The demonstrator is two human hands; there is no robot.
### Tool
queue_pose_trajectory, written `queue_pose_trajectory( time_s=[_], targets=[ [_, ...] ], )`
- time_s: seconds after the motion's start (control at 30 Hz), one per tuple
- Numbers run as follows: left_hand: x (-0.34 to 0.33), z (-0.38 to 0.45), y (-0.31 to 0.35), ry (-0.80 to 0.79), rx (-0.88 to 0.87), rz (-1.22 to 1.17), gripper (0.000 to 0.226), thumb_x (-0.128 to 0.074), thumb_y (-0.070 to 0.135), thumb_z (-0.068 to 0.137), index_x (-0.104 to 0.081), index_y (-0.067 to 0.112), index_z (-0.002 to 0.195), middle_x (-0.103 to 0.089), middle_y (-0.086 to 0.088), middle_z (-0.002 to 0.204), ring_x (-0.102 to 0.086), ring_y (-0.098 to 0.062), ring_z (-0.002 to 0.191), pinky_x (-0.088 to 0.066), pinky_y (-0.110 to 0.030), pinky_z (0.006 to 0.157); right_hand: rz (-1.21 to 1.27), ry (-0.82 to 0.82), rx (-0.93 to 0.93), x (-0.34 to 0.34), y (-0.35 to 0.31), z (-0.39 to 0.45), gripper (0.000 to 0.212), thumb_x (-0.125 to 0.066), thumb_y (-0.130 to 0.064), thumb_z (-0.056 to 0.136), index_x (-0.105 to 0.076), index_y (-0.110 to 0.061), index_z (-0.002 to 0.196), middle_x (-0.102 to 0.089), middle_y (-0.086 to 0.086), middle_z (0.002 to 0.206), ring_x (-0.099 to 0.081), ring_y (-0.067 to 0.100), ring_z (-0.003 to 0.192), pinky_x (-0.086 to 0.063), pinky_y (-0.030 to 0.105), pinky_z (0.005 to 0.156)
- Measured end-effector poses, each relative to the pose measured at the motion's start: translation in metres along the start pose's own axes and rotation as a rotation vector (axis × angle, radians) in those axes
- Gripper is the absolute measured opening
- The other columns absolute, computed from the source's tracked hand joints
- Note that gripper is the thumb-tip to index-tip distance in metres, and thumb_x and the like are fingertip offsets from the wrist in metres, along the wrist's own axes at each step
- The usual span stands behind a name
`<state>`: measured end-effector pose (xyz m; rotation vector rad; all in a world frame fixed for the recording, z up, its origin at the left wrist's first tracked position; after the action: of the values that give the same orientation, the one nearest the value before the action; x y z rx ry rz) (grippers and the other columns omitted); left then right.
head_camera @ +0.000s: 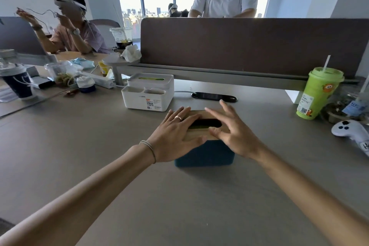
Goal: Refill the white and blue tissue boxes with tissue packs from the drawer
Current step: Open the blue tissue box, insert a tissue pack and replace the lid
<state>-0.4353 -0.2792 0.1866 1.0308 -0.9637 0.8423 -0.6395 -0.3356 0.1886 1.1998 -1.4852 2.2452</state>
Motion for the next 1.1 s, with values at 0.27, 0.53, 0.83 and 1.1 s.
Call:
queue_pose_trajectory(
  time_s=[0.27, 0.53, 0.83, 1.1],
  targets=[
    [-0.015, -0.012, 0.023, 0.322, 0.169, -0.267, 0.049, -0.055, 0.042, 0.081, -0.056, 0.032, 0.130, -0.047, 0.016, 0.128, -0.049, -0.008, 0.117, -0.043, -0.022, 0.095, 0.275, 0.346, -0.173, -0.020, -0.004, -0.018, 0.061, -0.073, -0.026, 0.089, -0.052, -0.037, 0.145, -0.030, -0.008, 0.166, -0.029, 0.012, 0.151, -0.024, 0.019, 0.107],
    [-0.002, 0.039, 0.005, 0.408, 0.245, -0.270, 0.057, -0.051, 0.056, 0.073, -0.061, 0.036, 0.125, -0.056, 0.017, 0.128, -0.052, -0.010, 0.116, -0.047, -0.030, 0.097, 0.018, 0.342, -0.068, -0.018, -0.013, 0.023, 0.055, -0.060, -0.037, 0.095, -0.051, -0.031, 0.148, -0.028, -0.005, 0.167, -0.029, 0.017, 0.152, -0.023, 0.027, 0.113],
    [0.004, 0.145, -0.045, 0.390, 0.224, -0.252, 0.031, -0.060, 0.038, 0.080, -0.073, 0.036, 0.108, -0.069, 0.018, 0.108, -0.064, -0.009, 0.097, -0.053, -0.024, 0.079, 0.022, 0.321, -0.146, 0.005, 0.011, 0.116, 0.061, -0.066, -0.024, 0.086, -0.055, -0.016, 0.146, -0.026, 0.002, 0.168, -0.028, 0.017, 0.153, -0.026, 0.025, 0.116],
    [-0.009, 0.199, -0.071, 0.258, 0.248, -0.094, 0.035, -0.051, 0.042, 0.088, -0.064, 0.042, 0.121, -0.063, 0.010, 0.127, -0.059, -0.019, 0.116, -0.050, -0.035, 0.089, 0.053, 0.288, -0.215, 0.000, 0.043, 0.175, 0.045, -0.070, -0.039, 0.084, -0.070, -0.030, 0.128, -0.037, 0.004, 0.163, -0.027, 0.017, 0.152, -0.028, 0.023, 0.108]
  ],
)
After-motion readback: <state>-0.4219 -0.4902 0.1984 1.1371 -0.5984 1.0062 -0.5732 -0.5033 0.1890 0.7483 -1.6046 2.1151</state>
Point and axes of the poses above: each hand's wrist, its own z-axis towards the middle knuckle, its own x-axis out of the back of the hand, y = z × x, the point moved 1 cm from there along z, towards the middle knuckle
